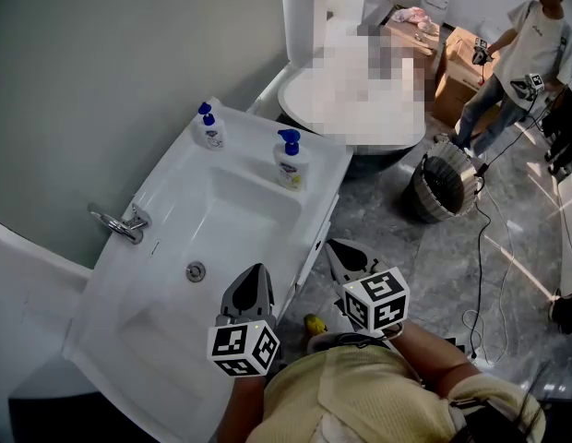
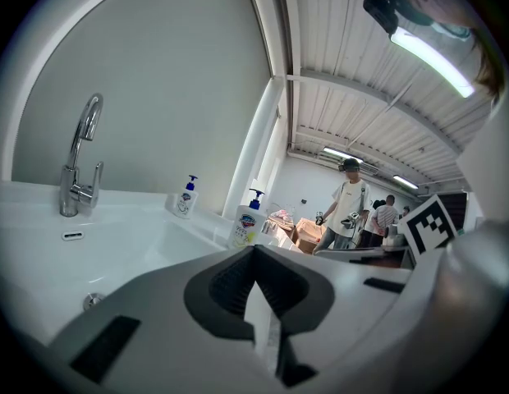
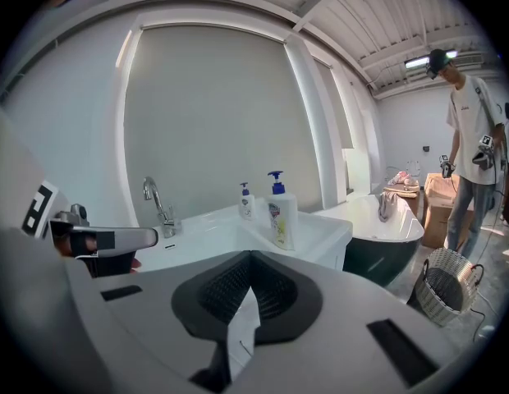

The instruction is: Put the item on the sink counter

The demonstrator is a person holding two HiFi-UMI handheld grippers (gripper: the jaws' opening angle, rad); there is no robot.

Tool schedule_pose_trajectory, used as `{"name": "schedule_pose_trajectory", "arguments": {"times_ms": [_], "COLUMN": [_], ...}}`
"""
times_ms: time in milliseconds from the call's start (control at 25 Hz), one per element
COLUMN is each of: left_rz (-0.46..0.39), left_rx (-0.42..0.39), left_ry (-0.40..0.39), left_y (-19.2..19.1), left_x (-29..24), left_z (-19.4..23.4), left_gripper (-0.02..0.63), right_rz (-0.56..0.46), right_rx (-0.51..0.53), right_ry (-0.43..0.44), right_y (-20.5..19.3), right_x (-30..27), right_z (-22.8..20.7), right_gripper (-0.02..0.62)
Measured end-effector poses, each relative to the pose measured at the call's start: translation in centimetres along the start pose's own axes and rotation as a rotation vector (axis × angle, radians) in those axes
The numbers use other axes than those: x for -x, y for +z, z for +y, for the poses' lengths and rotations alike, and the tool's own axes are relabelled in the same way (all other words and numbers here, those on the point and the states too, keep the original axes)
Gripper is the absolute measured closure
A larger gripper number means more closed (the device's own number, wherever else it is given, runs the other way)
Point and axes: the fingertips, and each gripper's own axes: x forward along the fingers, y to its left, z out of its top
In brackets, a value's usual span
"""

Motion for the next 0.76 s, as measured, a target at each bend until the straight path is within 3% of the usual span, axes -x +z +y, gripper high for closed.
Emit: {"name": "schedule_pose_trajectory", "arguments": {"times_ms": [760], "left_rz": [-0.015], "left_rx": [0.022], "left_ry": [0.017], "left_y": [0.34], "left_x": [0.1], "left_z": [-0.02], "left_gripper": [0.577], "right_rz": [-0.001], "right_rx": [0.007], "right_ry": [0.016], "right_y": [0.63], "right_x": [0.05], "right_z": [0.02], "right_gripper": [0.572]}}
